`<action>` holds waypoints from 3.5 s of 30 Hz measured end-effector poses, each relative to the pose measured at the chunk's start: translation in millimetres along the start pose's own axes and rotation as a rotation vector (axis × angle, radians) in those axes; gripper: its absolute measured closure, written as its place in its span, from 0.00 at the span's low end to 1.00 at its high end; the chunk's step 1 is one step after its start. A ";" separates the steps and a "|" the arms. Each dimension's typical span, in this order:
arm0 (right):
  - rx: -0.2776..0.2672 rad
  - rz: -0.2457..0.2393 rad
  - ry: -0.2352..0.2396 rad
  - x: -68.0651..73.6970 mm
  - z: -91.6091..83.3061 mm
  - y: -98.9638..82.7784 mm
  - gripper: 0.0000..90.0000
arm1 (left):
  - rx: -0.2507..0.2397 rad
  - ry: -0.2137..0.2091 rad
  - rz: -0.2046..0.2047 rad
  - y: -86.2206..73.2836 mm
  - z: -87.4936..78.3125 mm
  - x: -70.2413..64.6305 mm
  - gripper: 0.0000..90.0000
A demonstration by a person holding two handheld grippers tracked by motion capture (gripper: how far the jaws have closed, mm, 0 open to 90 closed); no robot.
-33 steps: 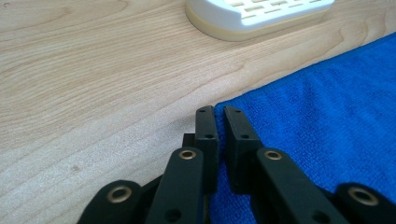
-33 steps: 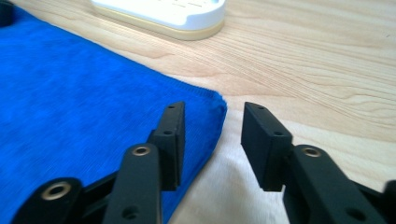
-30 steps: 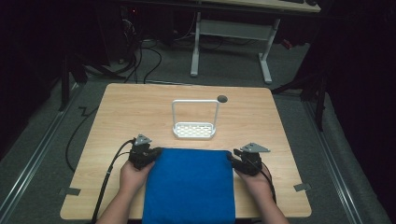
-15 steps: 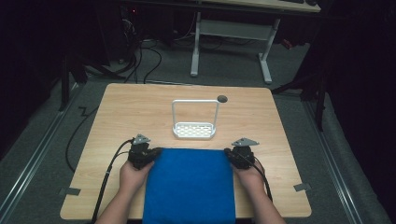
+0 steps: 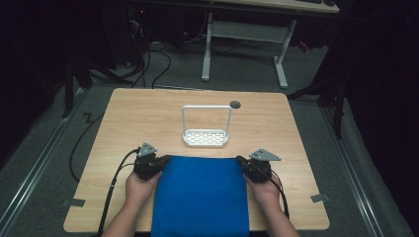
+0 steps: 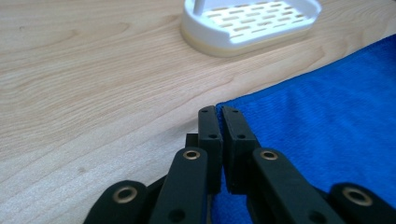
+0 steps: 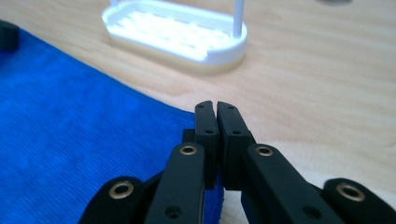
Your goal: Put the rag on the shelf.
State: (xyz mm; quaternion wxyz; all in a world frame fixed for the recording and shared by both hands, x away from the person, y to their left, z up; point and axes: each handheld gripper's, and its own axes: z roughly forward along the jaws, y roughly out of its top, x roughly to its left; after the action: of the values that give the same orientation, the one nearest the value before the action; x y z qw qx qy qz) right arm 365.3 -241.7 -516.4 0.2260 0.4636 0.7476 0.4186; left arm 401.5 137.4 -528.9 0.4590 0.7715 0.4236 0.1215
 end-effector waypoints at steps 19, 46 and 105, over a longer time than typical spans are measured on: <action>-0.183 -0.051 0.013 17.6 -37.3 21.1 0.98 | -0.197 -0.017 0.059 20.0 -46.1 -24.1 0.97; -0.426 -0.066 0.016 25.9 -95.0 66.7 0.98 | -0.408 -0.020 0.140 61.5 -99.7 -53.2 0.97; -0.549 -0.044 -0.101 -33.1 -82.7 211.3 0.99 | -0.456 0.124 0.228 227.2 -68.3 -5.0 0.98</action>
State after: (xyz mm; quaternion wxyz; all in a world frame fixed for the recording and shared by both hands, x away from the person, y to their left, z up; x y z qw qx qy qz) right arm 427.3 -258.9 -296.3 0.3892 0.3891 0.6038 0.5766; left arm 482.2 125.0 -306.2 0.5775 0.6820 0.3229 0.3116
